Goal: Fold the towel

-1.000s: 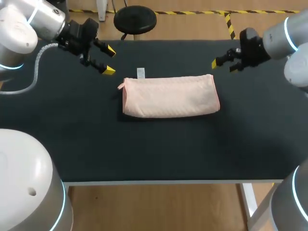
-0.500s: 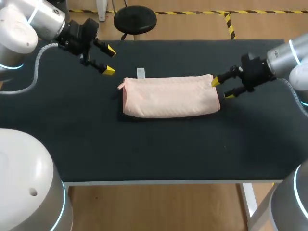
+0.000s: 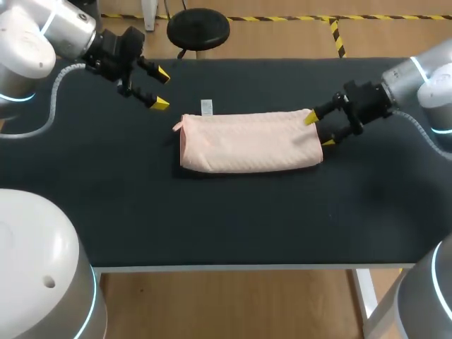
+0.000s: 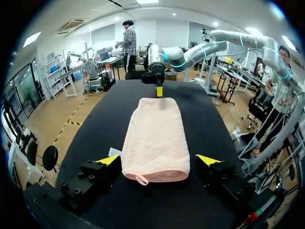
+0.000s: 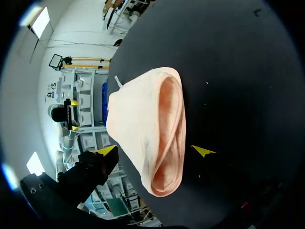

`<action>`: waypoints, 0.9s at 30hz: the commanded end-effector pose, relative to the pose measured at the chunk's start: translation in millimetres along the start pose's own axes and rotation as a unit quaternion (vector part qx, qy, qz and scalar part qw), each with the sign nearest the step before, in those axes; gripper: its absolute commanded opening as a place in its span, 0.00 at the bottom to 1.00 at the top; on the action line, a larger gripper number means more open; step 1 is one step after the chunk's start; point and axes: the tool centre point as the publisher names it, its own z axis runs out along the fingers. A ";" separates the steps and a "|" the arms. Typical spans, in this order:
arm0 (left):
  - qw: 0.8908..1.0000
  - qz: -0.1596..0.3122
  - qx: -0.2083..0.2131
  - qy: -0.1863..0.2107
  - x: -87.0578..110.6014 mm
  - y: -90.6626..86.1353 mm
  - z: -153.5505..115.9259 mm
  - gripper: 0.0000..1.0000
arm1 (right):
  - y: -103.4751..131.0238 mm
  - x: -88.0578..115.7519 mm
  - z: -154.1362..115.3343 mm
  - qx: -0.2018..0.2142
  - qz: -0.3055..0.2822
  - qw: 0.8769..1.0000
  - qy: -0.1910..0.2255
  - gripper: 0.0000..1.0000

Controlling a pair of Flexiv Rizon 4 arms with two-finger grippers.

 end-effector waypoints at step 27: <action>1.000 0.001 0.002 -0.001 0.1 0.9 0.9 1.00 | 6.9 16.2 43.8 -0.011 0.033 0.999 0.022 0.00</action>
